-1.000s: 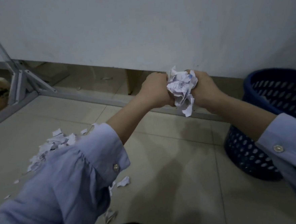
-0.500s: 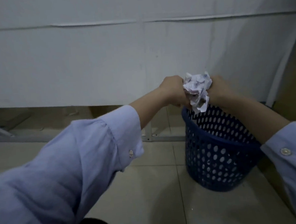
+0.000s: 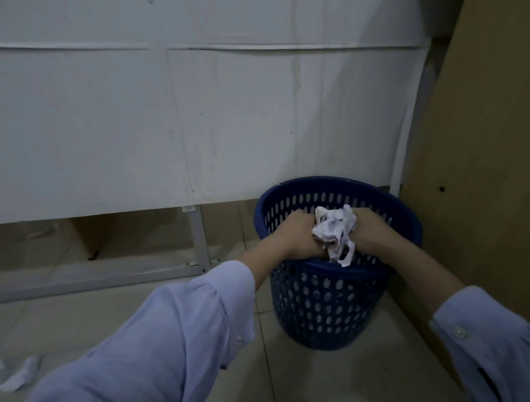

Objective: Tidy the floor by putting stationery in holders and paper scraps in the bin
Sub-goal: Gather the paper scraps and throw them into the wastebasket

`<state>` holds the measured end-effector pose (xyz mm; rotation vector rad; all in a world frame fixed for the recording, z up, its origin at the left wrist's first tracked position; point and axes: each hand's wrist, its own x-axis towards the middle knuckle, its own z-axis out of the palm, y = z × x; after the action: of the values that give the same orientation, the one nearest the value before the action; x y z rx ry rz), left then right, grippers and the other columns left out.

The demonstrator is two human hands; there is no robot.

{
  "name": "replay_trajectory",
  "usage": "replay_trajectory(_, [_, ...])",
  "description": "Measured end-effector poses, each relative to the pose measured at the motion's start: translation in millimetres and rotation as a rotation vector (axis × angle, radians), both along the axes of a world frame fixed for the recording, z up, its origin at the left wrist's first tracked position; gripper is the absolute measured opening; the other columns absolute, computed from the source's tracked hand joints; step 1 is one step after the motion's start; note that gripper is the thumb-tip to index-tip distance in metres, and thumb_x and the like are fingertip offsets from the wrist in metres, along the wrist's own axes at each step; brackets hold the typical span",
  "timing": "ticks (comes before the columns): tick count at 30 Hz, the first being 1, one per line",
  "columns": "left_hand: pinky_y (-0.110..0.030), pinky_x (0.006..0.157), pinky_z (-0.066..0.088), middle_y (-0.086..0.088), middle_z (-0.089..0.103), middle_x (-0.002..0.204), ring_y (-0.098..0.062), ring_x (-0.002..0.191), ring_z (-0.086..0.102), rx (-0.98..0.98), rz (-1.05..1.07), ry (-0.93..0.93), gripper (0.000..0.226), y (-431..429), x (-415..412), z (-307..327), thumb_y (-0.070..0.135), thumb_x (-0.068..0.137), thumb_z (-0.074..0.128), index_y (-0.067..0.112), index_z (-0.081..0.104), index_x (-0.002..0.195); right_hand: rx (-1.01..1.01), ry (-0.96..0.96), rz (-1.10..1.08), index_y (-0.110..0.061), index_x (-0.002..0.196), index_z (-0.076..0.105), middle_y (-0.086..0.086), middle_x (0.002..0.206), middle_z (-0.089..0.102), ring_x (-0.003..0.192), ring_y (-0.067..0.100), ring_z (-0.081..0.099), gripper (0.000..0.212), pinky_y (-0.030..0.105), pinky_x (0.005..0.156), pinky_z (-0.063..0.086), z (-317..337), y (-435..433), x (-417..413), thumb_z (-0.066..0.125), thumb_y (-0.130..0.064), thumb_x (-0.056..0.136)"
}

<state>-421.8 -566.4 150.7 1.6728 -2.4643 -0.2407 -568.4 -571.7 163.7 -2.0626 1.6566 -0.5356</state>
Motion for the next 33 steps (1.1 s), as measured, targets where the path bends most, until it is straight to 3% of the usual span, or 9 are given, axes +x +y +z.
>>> replay_trajectory(2, [-0.042,0.086,0.048,-0.002,0.055,0.077,-0.019,0.075,0.048,-0.004,0.049,0.129,0.029,0,2,-7,0.047,0.081,0.058,0.02,0.049,0.072,0.0,0.041,-0.004,0.0,0.118,0.059,0.019,0.114,0.063,0.084,0.017,0.051,0.028,0.022,0.074,0.038,-8,1,-3,0.055,-0.001,0.09])
replay_trajectory(4, [-0.042,0.089,0.047,-0.004,0.058,0.094,-0.019,0.089,0.046,0.021,0.099,0.188,0.034,4,1,-9,0.05,0.077,0.062,0.019,0.054,0.092,0.0,0.06,-0.009,0.0,0.12,0.059,0.02,0.119,0.061,0.096,0.024,0.055,0.027,0.021,0.081,0.034,-12,1,-3,0.048,-0.005,0.096])
replay_trajectory(7, [-0.043,0.091,0.047,-0.006,0.057,0.112,-0.022,0.106,0.047,0.033,0.104,0.238,0.049,3,-1,-9,0.05,0.075,0.066,0.018,0.053,0.111,-0.052,-0.007,-0.024,-0.007,0.118,0.058,0.016,0.118,0.062,0.09,0.017,0.051,0.024,0.021,0.081,0.035,-18,-3,-6,0.047,-0.013,0.097])
replay_trajectory(9, [-0.044,0.092,0.047,-0.005,0.056,0.115,-0.022,0.108,0.047,0.027,0.106,0.244,0.053,7,-1,-8,0.051,0.075,0.067,0.019,0.052,0.115,-0.059,-0.081,-0.039,-0.011,0.126,0.052,0.012,0.124,0.06,0.097,0.019,0.054,0.032,0.024,0.084,0.038,-20,-3,-10,0.053,-0.017,0.095])
replay_trajectory(14, [-0.04,0.093,0.045,-0.009,0.053,0.118,-0.024,0.115,0.044,0.005,0.13,0.265,0.056,15,-5,-1,0.044,0.076,0.07,0.014,0.049,0.119,0.059,-0.168,-0.087,-0.017,0.151,0.02,0.014,0.143,0.046,0.125,0.03,0.049,0.08,0.033,0.103,0.038,-17,-1,-15,0.067,-0.018,0.087])
replay_trajectory(20, [-0.04,0.094,0.044,-0.012,0.045,0.127,-0.027,0.117,0.046,0.015,0.149,0.227,0.067,19,-10,2,0.043,0.076,0.071,0.014,0.041,0.129,0.136,-0.239,-0.148,-0.023,0.153,0.006,0.014,0.149,0.036,0.131,0.03,0.042,0.096,0.037,0.108,0.034,-22,-7,-20,0.072,-0.027,0.083])
replay_trajectory(24, [-0.043,0.093,0.047,-0.012,0.036,0.138,-0.029,0.121,0.046,0.019,0.17,0.195,0.084,17,-11,0,0.045,0.074,0.073,0.014,0.031,0.139,0.109,-0.308,-0.185,-0.019,0.153,-0.002,0.015,0.151,0.032,0.132,0.03,0.04,0.103,0.036,0.106,0.035,-21,-6,-22,0.073,-0.02,0.083])
replay_trajectory(29, [-0.043,0.093,0.048,-0.011,0.029,0.145,-0.029,0.12,0.049,0.007,0.213,0.176,0.098,14,-10,-3,0.048,0.069,0.076,0.014,0.025,0.145,0.049,-0.394,-0.215,-0.02,0.153,0.002,0.009,0.152,0.031,0.135,0.026,0.038,0.105,0.033,0.106,0.036,-21,-4,-21,0.074,-0.003,0.078])
replay_trajectory(33, [-0.041,0.091,0.049,-0.009,0.039,0.134,-0.027,0.115,0.05,0.011,0.223,0.183,0.081,14,-8,-4,0.042,0.071,0.076,0.012,0.037,0.135,-0.02,-0.444,-0.229,-0.013,0.144,0.034,0.01,0.14,0.046,0.12,0.02,0.046,0.067,0.026,0.091,0.039,-18,-1,-20,0.058,0.007,0.085])
